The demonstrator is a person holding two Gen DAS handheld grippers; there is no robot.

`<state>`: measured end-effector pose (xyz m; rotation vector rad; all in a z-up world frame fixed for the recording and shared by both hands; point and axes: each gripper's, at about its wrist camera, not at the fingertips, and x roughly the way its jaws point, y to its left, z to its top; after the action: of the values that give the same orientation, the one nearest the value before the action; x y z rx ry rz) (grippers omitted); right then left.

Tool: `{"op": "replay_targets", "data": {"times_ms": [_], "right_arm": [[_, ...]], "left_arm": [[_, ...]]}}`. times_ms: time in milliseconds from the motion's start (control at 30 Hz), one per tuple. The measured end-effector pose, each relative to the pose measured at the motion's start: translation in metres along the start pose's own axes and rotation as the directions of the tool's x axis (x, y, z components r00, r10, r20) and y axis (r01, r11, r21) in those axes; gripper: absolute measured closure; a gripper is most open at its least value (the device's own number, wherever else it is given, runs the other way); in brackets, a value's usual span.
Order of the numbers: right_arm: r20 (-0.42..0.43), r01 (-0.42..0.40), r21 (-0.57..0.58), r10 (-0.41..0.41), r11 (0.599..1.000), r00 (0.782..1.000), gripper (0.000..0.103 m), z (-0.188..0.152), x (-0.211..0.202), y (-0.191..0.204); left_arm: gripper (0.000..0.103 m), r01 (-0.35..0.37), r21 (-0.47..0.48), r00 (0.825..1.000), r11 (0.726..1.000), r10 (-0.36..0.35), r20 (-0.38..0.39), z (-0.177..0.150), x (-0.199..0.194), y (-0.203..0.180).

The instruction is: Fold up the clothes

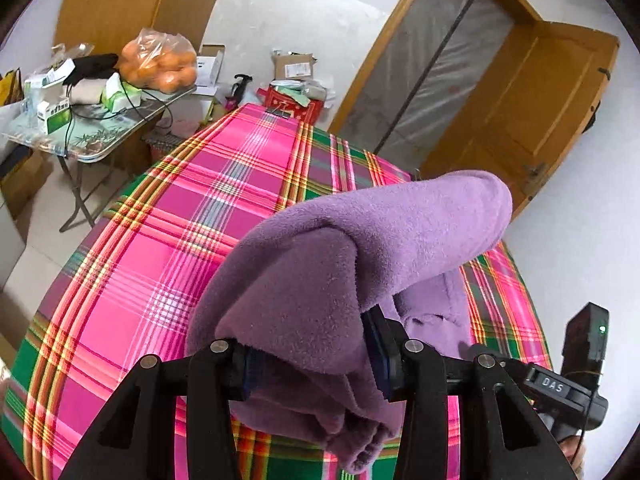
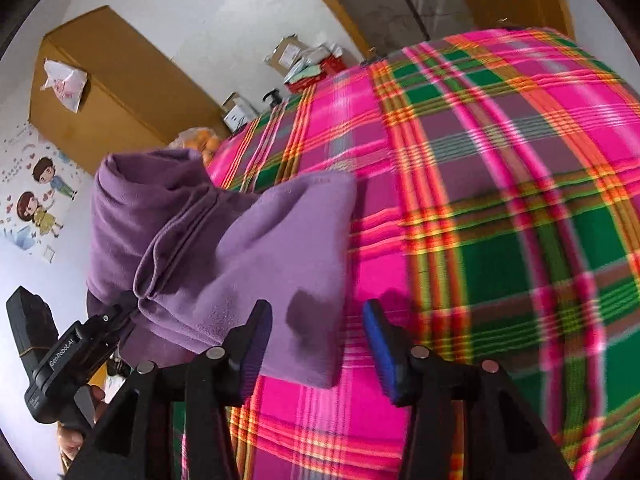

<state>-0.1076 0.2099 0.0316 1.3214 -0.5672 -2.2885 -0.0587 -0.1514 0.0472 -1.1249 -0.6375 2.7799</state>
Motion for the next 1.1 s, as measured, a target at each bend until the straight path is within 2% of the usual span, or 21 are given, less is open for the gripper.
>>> {"op": "replay_targets", "data": {"times_ms": [133, 200, 233, 267, 367, 467, 667, 967, 1100], "right_arm": [[-0.007, -0.009, -0.008, 0.009, 1.000, 1.000, 0.053, 0.003, 0.013, 0.006], [-0.011, -0.008, -0.010, 0.008, 1.000, 1.000, 0.065, 0.003, 0.017, 0.009], [-0.012, -0.008, -0.011, 0.008, 1.000, 1.000, 0.082, 0.003, 0.019, 0.010], [-0.015, -0.004, -0.017, 0.004, 1.000, 1.000, 0.086, 0.002, 0.020, 0.011], [0.014, -0.018, -0.009, 0.018, 1.000, 1.000, 0.089, 0.001, 0.012, 0.009], [0.079, -0.043, -0.001, 0.043, 0.999, 0.996, 0.090, 0.002, -0.011, 0.006], [0.176, -0.019, -0.028, 0.024, 0.999, 0.984, 0.090, -0.001, -0.060, 0.002], [0.311, 0.023, 0.024, -0.030, 0.999, 0.950, 0.092, -0.004, -0.124, -0.031], [0.367, 0.061, 0.062, -0.080, 0.996, 0.927, 0.092, -0.007, -0.152, -0.051]], "left_arm": [[0.057, -0.009, 0.003, 1.000, 1.000, 0.009, -0.007, -0.002, 0.001, 0.000], [0.057, -0.015, 0.007, 1.000, 1.000, 0.015, -0.010, -0.004, 0.000, 0.000], [0.057, -0.018, 0.008, 1.000, 1.000, 0.018, -0.011, -0.004, 0.000, -0.001], [0.057, -0.022, 0.009, 1.000, 1.000, 0.022, -0.013, -0.004, 0.000, -0.001], [0.057, -0.029, 0.014, 0.999, 0.999, 0.029, -0.016, -0.005, -0.002, -0.004], [0.057, -0.026, 0.021, 0.999, 0.999, 0.026, -0.021, -0.007, -0.005, -0.009], [0.057, 0.004, 0.053, 1.000, 0.999, -0.003, -0.029, -0.017, -0.015, -0.028], [0.057, 0.081, 0.144, 0.994, 0.986, -0.071, -0.078, -0.044, -0.022, -0.071], [0.057, 0.087, 0.189, 0.993, 0.978, -0.069, -0.101, -0.058, -0.020, -0.089]]}}
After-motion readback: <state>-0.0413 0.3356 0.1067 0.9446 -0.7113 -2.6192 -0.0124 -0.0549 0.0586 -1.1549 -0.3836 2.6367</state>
